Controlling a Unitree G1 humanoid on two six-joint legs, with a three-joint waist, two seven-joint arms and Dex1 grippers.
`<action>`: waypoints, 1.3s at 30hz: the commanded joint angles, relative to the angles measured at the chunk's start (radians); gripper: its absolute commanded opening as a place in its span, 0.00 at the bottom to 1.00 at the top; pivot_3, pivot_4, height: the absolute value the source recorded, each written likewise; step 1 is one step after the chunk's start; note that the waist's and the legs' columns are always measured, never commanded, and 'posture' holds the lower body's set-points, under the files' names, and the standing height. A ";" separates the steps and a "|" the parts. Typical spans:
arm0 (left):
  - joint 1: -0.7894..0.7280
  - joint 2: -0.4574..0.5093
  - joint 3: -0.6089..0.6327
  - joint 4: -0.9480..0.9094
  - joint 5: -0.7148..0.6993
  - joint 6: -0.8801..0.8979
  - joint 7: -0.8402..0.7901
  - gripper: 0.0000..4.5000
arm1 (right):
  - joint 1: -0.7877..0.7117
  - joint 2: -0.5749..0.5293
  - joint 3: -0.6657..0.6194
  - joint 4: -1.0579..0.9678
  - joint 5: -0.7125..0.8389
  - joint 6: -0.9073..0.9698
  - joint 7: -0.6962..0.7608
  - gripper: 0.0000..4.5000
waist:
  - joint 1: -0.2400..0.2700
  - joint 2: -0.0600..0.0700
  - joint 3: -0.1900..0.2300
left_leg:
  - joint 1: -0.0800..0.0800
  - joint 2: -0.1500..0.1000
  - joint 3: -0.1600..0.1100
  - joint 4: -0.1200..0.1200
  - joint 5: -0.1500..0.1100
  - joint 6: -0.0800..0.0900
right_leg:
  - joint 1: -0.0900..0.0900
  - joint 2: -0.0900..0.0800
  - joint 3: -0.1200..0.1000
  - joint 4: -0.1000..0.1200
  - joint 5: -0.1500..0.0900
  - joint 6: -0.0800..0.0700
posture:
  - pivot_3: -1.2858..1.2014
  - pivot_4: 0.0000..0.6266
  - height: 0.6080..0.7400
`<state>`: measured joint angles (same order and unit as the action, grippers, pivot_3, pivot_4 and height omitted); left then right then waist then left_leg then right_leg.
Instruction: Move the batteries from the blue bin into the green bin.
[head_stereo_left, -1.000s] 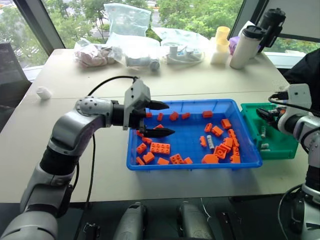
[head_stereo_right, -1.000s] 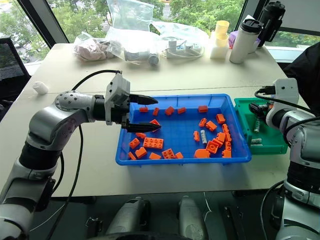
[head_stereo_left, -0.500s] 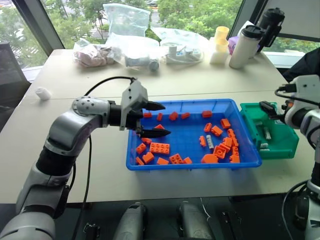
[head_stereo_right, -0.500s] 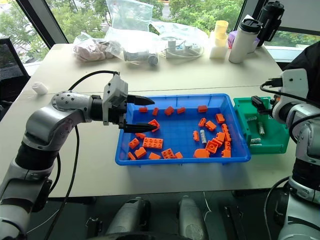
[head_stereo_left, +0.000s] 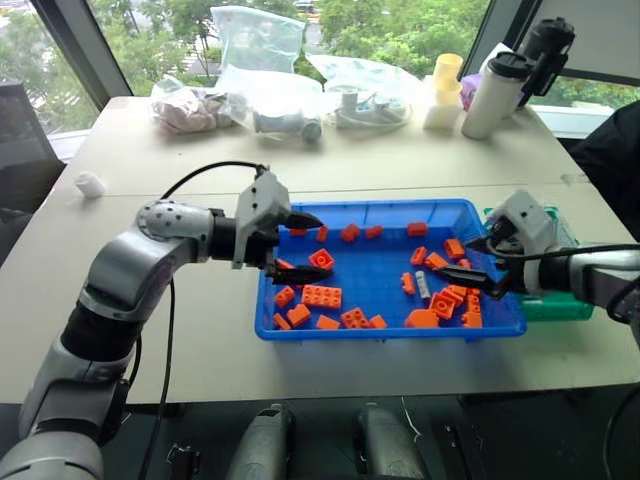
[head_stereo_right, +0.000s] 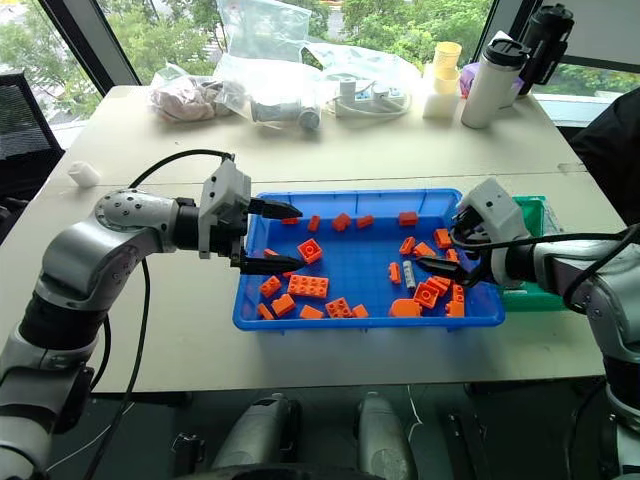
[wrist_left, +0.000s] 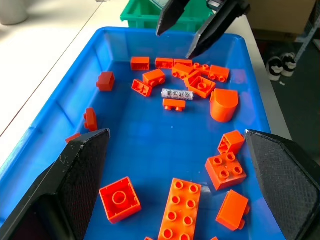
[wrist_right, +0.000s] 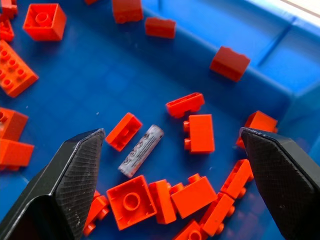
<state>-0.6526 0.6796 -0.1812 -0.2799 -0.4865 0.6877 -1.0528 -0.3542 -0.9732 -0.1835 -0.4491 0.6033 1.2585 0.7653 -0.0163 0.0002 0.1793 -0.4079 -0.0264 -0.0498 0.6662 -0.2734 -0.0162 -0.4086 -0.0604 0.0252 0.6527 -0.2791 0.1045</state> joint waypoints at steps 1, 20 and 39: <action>0.012 0.010 0.013 -0.036 0.006 -0.009 0.009 1.00 | -0.014 -0.010 0.012 -0.007 0.017 -0.026 0.015 0.99 | 0.001 0.000 0.000 | 0.000 0.000 0.000 0.000 0.000 0.000 | 0.000 0.000 0.000 0.000 0.000 0.000 | 0.52 0.24 1.00; 0.012 -0.005 0.014 -0.028 0.024 -0.014 0.021 1.00 | -0.036 0.074 0.250 0.216 -0.116 -0.189 -0.012 0.94 | 0.005 0.000 0.000 | 0.000 0.000 0.000 0.000 0.000 0.000 | 0.000 0.000 0.000 0.000 0.000 0.000 | 0.52 0.24 1.00; -0.004 -0.013 0.044 -0.035 -0.007 0.006 0.028 1.00 | -0.208 0.101 0.069 0.234 -0.101 -0.175 -0.033 0.01 | 0.004 0.000 0.000 | 0.000 0.000 0.000 0.000 0.000 0.000 | -0.001 0.000 0.000 0.001 0.000 0.000 | 0.52 0.24 1.00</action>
<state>-0.6334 0.6674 -0.1767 -0.2870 -0.4701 0.6930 -1.0260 -0.5239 -0.8693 -0.0062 -0.1915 0.4685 1.0723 0.7479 -0.0120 -0.0002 0.1794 -0.4081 -0.0267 -0.0501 0.6665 -0.2733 -0.0163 -0.4092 -0.0606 0.0251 0.6532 -0.2790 0.1045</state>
